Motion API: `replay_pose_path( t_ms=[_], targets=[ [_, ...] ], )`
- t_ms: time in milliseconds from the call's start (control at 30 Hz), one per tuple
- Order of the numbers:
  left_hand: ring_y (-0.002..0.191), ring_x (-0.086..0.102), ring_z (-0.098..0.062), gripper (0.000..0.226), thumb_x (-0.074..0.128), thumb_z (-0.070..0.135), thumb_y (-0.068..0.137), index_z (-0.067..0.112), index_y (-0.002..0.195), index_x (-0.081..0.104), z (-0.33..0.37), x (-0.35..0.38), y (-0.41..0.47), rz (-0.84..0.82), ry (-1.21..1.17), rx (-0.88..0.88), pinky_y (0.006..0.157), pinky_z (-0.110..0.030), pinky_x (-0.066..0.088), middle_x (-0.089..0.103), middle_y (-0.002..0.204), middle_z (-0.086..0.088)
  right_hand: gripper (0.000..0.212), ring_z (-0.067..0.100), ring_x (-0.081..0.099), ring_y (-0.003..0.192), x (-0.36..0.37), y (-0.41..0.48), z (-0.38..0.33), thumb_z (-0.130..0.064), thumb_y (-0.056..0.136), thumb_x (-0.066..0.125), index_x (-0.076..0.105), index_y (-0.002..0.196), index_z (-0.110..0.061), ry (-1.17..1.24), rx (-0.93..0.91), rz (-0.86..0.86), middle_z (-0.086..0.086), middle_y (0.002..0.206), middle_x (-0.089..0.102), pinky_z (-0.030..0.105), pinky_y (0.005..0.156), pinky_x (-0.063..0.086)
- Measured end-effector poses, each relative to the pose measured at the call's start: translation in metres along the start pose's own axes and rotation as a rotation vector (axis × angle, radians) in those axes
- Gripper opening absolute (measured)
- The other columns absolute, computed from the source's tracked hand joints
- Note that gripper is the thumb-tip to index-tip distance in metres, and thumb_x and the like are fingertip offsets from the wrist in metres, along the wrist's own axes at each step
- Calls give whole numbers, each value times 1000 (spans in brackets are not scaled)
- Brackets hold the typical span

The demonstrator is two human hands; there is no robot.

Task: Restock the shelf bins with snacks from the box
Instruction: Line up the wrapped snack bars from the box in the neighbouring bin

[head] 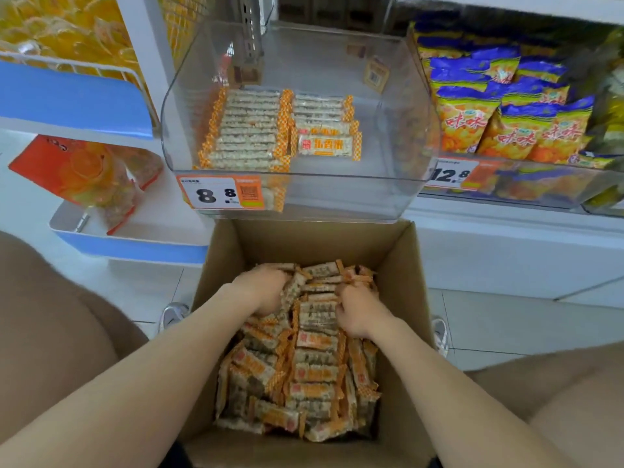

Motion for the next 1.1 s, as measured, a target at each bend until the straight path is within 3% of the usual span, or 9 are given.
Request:
replay_pose_path(
  t_ms=[167, 367, 467, 533, 667, 800, 900, 967, 1100],
  targets=[
    [142, 46, -31, 57, 51, 7, 101, 19, 156, 40, -17, 35, 35, 27, -93, -49, 114, -45, 43, 43, 158, -8, 68, 34, 30, 153, 13, 37, 8, -6, 96, 58, 33, 159, -11, 26, -94, 288, 14, 162, 38, 47, 124, 31],
    [161, 10, -28, 87, 58, 1, 99, 20, 168, 8, -24, 68, 61, -58, -228, -57, 129, -43, 20, 10, 174, -6, 84, 40, 28, 150, 22, 68, 7, -8, 95, 63, 15, 164, -16, -182, -83, 103, 13, 168, 23, 53, 114, 41],
    [159, 18, -30, 85, 62, 3, 98, 19, 167, 15, -23, 77, 63, -31, -229, -74, 126, -45, 27, 17, 173, -7, 90, 43, 23, 150, 34, 73, 7, -30, 99, 63, 6, 166, -12, -315, -16, 61, 14, 164, 25, 52, 118, 27],
    [157, 22, -32, 80, 63, 0, 97, 19, 164, 26, -24, 80, 64, -13, -224, -84, 123, -44, 30, 19, 171, -7, 76, 45, 19, 148, 40, 72, 4, -36, 99, 62, 27, 161, -11, -408, 11, 56, 18, 160, 24, 53, 118, 23],
    [138, 48, -29, 51, 63, -2, 96, 18, 142, 58, -25, 80, 61, 11, -242, -102, 110, -36, 46, 40, 155, -8, 66, 44, 19, 150, 56, 74, 3, -23, 97, 65, 35, 153, -4, -391, -38, 22, 21, 162, 17, 54, 122, 23],
    [127, 57, -26, 47, 74, 9, 94, 22, 138, 62, -31, 82, 54, -2, -331, -144, 94, -27, 48, 55, 144, -6, 77, 41, 41, 143, 55, 69, 2, -7, 92, 69, 28, 157, -8, -359, -79, 53, 21, 155, 42, 50, 116, 37],
    [133, 54, -28, 51, 69, 18, 100, 23, 148, 55, -30, 75, 47, 46, -460, -132, 101, -32, 49, 50, 154, -7, 68, 43, 40, 140, 52, 64, 3, -1, 89, 69, 43, 151, -11, -436, -58, 89, 19, 155, 42, 50, 111, 37],
    [115, 62, -26, 46, 61, 15, 104, 26, 149, 52, -30, 69, 43, 98, -580, -119, 86, -31, 52, 54, 146, -9, 60, 42, 45, 136, 51, 61, 4, 3, 89, 67, 50, 145, -9, -443, -52, 96, 20, 152, 40, 50, 109, 38],
    [93, 66, -16, 28, 76, 21, 92, 31, 117, 66, -32, 59, 35, 105, -700, -91, 71, -32, 56, 63, 120, 1, 65, 40, 56, 124, 49, 55, 8, 3, 87, 71, 43, 144, -11, -330, -77, 120, 18, 138, 52, 46, 98, 47]
  ],
)
Point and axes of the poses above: each hand's wrist, its own y-axis towards the middle knuckle, its own x-axis out of the palm, z = x × y, the point moved 1 cm from there along y, towards the middle knuckle
